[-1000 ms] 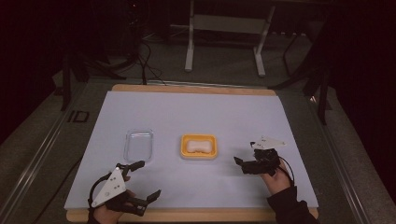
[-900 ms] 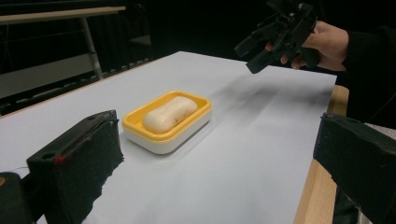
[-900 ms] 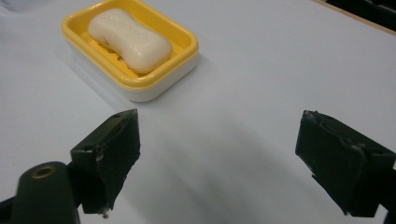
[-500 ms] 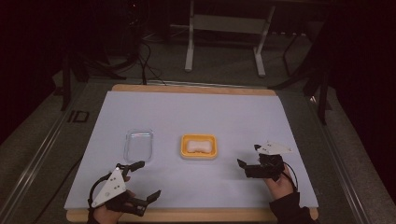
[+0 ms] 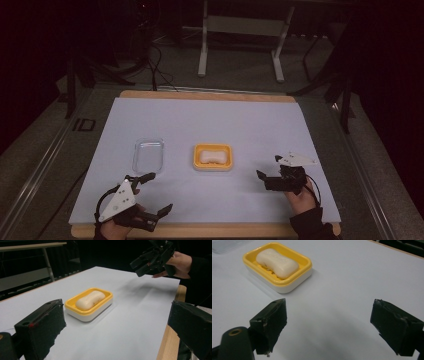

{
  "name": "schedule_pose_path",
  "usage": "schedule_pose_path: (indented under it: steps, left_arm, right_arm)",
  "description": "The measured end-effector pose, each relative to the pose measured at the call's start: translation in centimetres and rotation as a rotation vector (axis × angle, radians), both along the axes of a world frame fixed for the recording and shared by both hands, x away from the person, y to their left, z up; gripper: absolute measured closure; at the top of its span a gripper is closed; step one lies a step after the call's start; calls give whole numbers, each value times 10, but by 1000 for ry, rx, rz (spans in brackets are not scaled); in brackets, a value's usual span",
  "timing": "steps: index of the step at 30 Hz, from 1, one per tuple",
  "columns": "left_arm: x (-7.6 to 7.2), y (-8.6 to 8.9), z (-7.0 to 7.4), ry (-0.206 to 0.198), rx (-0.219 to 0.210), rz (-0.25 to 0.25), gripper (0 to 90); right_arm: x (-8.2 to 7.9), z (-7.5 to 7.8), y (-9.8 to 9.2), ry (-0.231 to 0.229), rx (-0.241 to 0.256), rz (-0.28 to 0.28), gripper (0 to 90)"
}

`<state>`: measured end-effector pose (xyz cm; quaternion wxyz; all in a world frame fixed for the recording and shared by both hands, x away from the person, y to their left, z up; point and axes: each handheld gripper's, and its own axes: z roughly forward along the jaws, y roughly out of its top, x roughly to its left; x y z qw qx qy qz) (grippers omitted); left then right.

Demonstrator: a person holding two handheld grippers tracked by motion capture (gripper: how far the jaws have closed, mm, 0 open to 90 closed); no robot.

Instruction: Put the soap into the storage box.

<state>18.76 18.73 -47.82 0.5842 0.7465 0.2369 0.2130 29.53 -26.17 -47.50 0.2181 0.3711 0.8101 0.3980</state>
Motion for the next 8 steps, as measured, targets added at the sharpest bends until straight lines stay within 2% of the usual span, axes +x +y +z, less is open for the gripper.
schedule_pose_path:
  steps: [8]
  left_arm:
    - [0, 0, 0, -1, 1, -1, 11]
  right_arm:
    - [1, -1, 0, 8, 3, 11, 138]
